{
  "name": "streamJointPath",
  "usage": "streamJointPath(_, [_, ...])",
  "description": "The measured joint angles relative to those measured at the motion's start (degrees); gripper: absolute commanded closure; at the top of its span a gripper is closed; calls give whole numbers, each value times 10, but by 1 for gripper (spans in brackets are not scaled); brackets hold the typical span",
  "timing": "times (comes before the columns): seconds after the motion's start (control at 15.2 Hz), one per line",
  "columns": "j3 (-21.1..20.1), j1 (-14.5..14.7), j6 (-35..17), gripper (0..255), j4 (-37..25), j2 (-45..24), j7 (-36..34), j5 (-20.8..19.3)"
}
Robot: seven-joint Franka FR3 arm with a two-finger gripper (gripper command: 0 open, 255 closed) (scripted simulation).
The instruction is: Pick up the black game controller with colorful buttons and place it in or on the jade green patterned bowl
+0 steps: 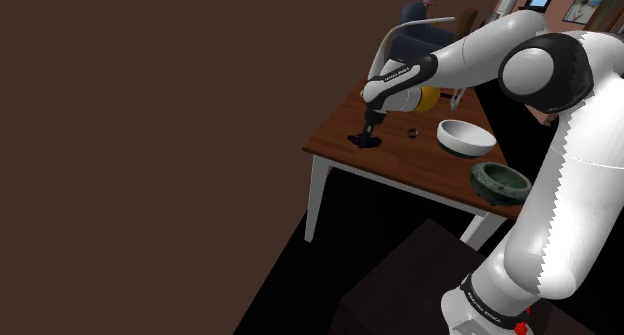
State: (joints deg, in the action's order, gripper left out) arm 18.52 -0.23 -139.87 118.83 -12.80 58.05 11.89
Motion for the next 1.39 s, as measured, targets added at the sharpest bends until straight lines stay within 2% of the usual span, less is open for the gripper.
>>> streamJointPath(0.26, [1,1,8,255,-2,6,-4,-4])
streamJointPath(1.39, [11,8,124,255,-64,66,-37,-45])
